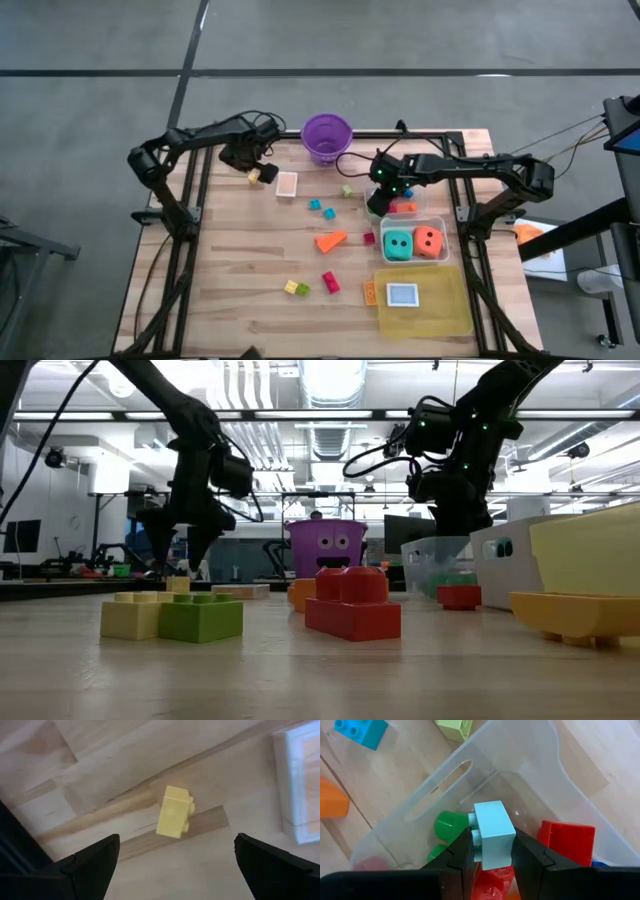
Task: Pick & Place Toys
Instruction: Put the light blue game piece into the transparent bin
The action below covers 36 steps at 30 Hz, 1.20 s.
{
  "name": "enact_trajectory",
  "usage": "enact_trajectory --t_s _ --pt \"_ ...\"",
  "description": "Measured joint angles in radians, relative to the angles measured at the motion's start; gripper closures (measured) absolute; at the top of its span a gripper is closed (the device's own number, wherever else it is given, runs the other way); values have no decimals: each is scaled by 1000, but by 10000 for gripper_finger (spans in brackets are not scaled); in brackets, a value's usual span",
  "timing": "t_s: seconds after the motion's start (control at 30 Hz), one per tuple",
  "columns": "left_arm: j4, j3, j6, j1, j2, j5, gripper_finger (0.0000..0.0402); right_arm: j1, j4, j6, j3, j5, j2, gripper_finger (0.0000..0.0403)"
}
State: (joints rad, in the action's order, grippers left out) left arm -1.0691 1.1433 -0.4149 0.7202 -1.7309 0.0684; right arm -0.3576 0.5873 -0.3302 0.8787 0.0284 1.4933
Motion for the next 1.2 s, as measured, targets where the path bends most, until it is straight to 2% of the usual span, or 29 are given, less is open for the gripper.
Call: enact_trajectory --t_s 0.37,0.63,0.73,1.03,1.2 --pt "185 -90 43 15 0 17 23 0 0 20 0 8 -1 310" --pt "205 -131 96 21 0 18 35 0 0 35 0 25 -2 310" --pt "226 -130 102 21 0 22 65 0 1 42 0 26 -4 310" --pt "239 -130 78 21 0 22 195 0 7 53 0 29 -34 310" --pt "233 -136 75 19 0 18 236 -2 6 54 0 25 -57 310"
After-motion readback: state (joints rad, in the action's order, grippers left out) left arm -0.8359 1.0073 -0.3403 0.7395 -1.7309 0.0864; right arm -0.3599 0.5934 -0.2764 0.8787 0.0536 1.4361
